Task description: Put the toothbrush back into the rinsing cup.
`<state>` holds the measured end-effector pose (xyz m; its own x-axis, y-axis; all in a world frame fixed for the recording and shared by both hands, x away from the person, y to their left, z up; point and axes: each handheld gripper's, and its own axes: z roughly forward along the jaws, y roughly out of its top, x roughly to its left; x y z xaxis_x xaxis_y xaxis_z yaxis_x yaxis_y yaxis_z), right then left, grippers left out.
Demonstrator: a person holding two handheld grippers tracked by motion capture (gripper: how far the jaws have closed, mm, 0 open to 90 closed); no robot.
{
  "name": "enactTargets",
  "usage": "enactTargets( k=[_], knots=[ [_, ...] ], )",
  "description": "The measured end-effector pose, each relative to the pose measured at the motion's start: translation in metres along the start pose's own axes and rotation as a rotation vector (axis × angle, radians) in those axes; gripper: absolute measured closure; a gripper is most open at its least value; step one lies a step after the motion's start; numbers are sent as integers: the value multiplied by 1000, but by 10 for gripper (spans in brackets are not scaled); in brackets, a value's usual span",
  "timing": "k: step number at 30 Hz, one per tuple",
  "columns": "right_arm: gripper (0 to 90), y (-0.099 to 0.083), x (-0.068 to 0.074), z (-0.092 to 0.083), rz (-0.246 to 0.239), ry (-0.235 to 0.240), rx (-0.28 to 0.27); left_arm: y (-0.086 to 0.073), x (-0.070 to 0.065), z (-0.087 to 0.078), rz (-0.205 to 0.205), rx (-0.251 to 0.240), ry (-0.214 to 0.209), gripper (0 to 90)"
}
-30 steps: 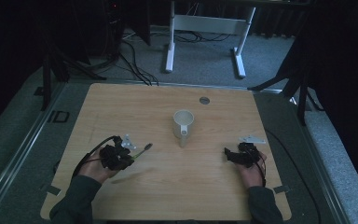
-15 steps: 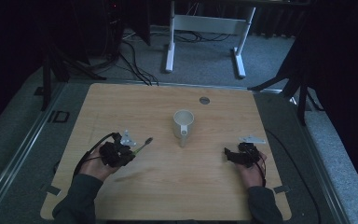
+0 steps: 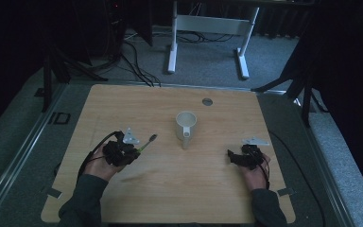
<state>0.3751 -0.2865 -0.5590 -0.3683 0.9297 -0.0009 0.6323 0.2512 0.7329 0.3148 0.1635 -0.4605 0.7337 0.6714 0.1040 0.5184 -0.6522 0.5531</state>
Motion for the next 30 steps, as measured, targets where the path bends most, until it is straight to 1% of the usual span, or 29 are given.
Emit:
enactTargets(
  k=[1,5,7,9,14,23,25,30],
  knots=[
    [245,0,0,0,0,0,0,2,0,0,-14,-15,-2,791],
    [245,0,0,0,0,0,0,4,0,1,-18,-24,-2,791],
    [245,0,0,0,0,0,0,8,-1,3,-29,-40,2,791],
    [245,0,0,0,0,0,0,10,-1,3,-29,-45,-3,791],
    [245,0,0,0,0,0,0,12,-2,5,-29,-61,1,791],
    [245,0,0,0,0,0,0,18,-2,4,-45,-95,5,791],
    [245,0,0,0,0,0,0,19,-2,4,-41,-94,9,791],
    [245,0,0,0,0,0,0,21,-2,5,-50,-99,11,791]
  ],
)
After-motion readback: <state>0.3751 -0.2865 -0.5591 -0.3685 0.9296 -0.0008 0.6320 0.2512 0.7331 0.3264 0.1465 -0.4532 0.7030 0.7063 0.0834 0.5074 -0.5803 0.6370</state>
